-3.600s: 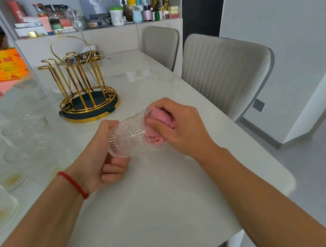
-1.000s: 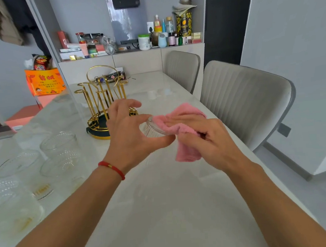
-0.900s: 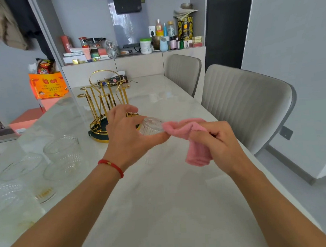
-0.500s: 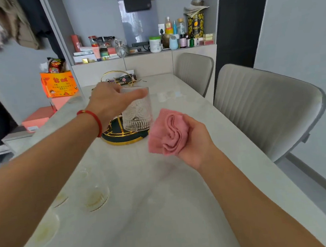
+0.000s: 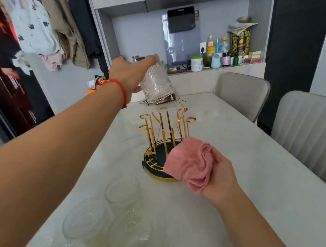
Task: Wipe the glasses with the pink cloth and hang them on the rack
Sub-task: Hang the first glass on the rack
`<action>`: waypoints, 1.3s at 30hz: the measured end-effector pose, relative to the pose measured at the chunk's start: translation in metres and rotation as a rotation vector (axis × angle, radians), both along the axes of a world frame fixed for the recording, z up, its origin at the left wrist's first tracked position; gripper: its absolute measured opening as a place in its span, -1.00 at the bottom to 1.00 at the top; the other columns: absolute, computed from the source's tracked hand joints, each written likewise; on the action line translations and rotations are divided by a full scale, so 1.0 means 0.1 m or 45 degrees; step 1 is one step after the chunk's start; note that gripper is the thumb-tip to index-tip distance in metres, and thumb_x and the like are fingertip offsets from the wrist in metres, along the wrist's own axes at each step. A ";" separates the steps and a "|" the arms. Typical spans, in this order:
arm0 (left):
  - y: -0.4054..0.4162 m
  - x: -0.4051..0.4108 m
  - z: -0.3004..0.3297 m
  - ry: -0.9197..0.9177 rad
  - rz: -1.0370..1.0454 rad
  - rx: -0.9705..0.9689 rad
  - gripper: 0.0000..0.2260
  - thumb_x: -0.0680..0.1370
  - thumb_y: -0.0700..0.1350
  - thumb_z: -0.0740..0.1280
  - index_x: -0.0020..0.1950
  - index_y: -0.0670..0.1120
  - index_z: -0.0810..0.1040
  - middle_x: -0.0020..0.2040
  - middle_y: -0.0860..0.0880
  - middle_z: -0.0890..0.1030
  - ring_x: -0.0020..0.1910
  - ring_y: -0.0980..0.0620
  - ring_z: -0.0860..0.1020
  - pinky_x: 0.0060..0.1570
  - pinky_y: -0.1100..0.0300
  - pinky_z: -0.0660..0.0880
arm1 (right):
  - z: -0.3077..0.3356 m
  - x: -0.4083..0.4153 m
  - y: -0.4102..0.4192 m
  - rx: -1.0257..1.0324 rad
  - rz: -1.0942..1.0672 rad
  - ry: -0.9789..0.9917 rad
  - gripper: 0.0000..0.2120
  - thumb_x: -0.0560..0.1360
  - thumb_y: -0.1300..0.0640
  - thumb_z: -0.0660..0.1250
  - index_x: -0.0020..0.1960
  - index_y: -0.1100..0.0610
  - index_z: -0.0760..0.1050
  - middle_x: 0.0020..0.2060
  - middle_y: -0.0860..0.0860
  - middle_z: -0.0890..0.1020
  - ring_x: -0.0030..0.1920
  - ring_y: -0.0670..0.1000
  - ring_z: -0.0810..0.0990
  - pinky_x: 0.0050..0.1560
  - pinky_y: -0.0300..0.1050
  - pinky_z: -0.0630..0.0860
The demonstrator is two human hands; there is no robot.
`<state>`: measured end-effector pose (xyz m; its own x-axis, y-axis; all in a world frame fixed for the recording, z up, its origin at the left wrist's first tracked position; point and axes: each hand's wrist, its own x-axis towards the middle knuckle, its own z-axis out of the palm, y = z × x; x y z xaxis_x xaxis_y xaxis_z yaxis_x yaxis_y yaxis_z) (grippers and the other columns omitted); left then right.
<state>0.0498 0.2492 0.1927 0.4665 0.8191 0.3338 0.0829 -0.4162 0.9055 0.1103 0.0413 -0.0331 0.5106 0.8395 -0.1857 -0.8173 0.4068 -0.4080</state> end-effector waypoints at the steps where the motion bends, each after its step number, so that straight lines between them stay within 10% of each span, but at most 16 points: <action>1: 0.05 0.05 0.05 -0.007 0.018 0.011 -0.10 0.15 0.38 0.57 0.32 -0.13 0.56 0.10 -0.03 0.68 0.08 0.00 0.64 -0.22 0.11 0.67 | 0.00 -0.03 0.01 0.014 0.024 0.006 -0.56 0.64 -0.12 0.16 0.34 0.10 0.59 0.24 0.19 0.66 0.23 0.31 0.63 0.25 0.26 0.54; 8: 0.27 0.38 -0.08 0.165 0.214 0.213 -0.23 0.22 0.42 0.53 0.14 -0.16 0.61 0.11 -0.10 0.66 0.05 -0.05 0.64 -0.09 0.10 0.65 | -0.10 -0.08 -0.04 0.056 0.056 0.103 -0.45 0.63 -0.20 0.13 0.40 0.16 0.52 0.26 0.27 0.63 0.20 0.40 0.61 0.04 0.40 0.58; 12: 0.29 0.54 -0.24 0.338 0.250 0.274 -0.36 0.36 0.32 0.54 0.10 -0.20 0.54 0.06 -0.11 0.56 -0.02 -0.02 0.55 -0.28 0.20 0.51 | -0.16 -0.04 -0.08 0.014 0.018 0.112 -0.39 0.59 -0.26 0.15 0.40 0.18 0.51 0.24 0.29 0.63 0.28 0.40 0.56 0.24 0.34 0.52; 20: 0.25 0.68 -0.43 0.728 -0.032 0.027 -0.50 0.40 0.12 0.60 0.01 -0.17 0.44 0.10 -0.17 0.61 0.04 -0.15 0.62 0.07 -0.06 0.67 | -0.19 -0.02 -0.05 -0.090 -0.004 0.095 -0.35 0.54 -0.32 0.21 0.36 0.15 0.55 0.23 0.29 0.64 0.28 0.39 0.56 0.38 0.36 0.38; 25: 0.10 0.69 -0.40 1.020 -0.298 -0.158 -0.52 0.65 -0.15 0.36 0.50 -0.31 0.34 0.46 -0.28 0.45 0.44 -0.26 0.45 0.36 -0.03 0.43 | -0.26 0.02 -0.04 -0.119 -0.012 0.094 -0.39 0.55 -0.28 0.22 0.35 0.15 0.56 0.21 0.28 0.65 0.26 0.40 0.58 0.36 0.39 0.39; 30: 0.30 0.71 -0.47 1.146 -0.325 -0.073 -0.57 0.48 -0.02 0.55 0.17 -0.28 0.55 0.20 -0.18 0.61 0.20 -0.13 0.57 0.35 0.03 0.49 | -0.28 0.03 -0.05 -0.099 -0.021 0.087 -0.43 0.54 -0.25 0.24 0.32 0.15 0.58 0.21 0.27 0.66 0.26 0.38 0.58 0.38 0.39 0.37; 33: 0.57 0.74 -0.57 1.208 -0.307 0.049 -0.17 0.10 0.31 0.68 0.16 -0.21 0.63 0.18 -0.15 0.67 0.15 -0.13 0.65 0.18 -0.06 0.64 | -0.29 0.06 -0.05 -0.100 -0.033 0.055 -0.44 0.52 -0.24 0.28 0.31 0.15 0.59 0.20 0.26 0.66 0.25 0.38 0.59 0.38 0.40 0.38; 39: 0.70 0.48 -0.65 0.949 -0.104 0.177 -0.70 0.64 0.02 0.37 0.19 -0.21 0.59 0.16 -0.18 0.66 0.10 -0.14 0.66 0.11 -0.04 0.65 | -0.32 0.02 -0.06 -0.094 -0.070 -0.090 -0.45 0.49 -0.23 0.35 0.30 0.13 0.60 0.20 0.21 0.67 0.23 0.32 0.63 0.35 0.30 0.45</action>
<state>0.0975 0.3195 0.1277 0.6665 0.7455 0.0041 0.6159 -0.5537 0.5605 0.1122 0.0353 -0.0650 0.5698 0.7951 -0.2079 -0.7625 0.4170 -0.4947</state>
